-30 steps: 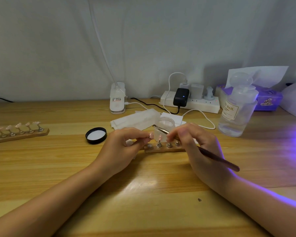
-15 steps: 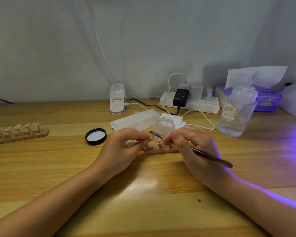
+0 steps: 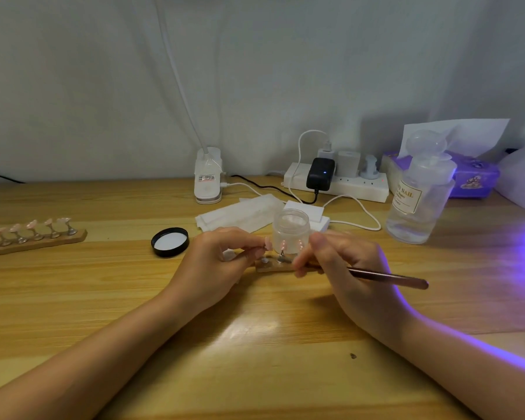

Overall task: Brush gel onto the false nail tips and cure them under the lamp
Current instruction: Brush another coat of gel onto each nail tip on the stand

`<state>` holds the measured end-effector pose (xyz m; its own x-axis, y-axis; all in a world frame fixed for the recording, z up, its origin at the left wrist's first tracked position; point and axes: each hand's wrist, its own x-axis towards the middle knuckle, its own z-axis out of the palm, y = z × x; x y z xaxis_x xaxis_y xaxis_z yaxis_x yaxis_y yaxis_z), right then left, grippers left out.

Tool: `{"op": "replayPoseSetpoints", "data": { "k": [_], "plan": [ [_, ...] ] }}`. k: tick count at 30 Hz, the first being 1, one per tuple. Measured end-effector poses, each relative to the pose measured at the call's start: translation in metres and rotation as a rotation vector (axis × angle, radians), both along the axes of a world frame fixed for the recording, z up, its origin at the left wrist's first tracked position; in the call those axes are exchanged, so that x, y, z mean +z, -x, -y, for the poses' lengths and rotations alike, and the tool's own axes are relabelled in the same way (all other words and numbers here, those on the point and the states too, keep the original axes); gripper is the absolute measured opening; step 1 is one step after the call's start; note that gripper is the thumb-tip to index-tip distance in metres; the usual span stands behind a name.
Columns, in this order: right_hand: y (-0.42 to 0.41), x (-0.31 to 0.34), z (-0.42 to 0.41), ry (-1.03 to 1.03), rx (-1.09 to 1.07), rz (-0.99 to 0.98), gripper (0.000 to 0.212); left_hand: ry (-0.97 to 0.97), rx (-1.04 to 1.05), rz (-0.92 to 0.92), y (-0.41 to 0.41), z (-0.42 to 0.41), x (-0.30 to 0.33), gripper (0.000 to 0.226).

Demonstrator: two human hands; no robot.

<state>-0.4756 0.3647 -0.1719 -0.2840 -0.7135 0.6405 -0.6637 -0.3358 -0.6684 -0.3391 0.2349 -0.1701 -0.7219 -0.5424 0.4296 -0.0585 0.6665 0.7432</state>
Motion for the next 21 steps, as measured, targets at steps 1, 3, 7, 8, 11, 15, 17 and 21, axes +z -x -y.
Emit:
{"op": "replayPoseSetpoints", "data": {
  "k": [1,3,7,8,11,15,17,21],
  "plan": [
    [0.0002,-0.0003,-0.0014,-0.002,0.011,0.016,0.038,-0.005,-0.001,-0.002,0.0001,0.0003,-0.0001,0.024],
    [0.0005,-0.0005,-0.0024,0.01,0.021,0.05,0.038,-0.016,-0.002,-0.007,0.0001,0.0003,-0.0002,0.023],
    [0.0001,0.0027,0.0028,-0.002,-0.071,-0.007,0.034,-0.015,-0.008,-0.004,-0.0004,0.0004,0.0003,0.025],
    [-0.0001,0.0027,0.0037,-0.005,-0.079,-0.029,0.036,-0.013,-0.008,-0.001,-0.0005,0.0004,0.0005,0.025],
    [-0.0001,0.0001,0.0014,0.013,-0.026,-0.027,0.038,-0.015,-0.003,0.009,-0.0006,0.0002,0.0007,0.024],
    [0.001,-0.0005,-0.0016,0.001,0.013,0.064,0.039,-0.047,-0.017,-0.01,-0.0004,-0.0012,0.0013,0.023],
    [0.0011,0.0009,-0.0002,0.016,-0.033,0.023,0.038,-0.052,-0.02,-0.016,-0.0006,-0.0012,0.0017,0.024],
    [0.0004,0.0012,0.0029,0.019,-0.084,-0.083,0.038,-0.066,-0.019,-0.017,-0.0008,-0.0016,0.0013,0.023]
  ]
}}
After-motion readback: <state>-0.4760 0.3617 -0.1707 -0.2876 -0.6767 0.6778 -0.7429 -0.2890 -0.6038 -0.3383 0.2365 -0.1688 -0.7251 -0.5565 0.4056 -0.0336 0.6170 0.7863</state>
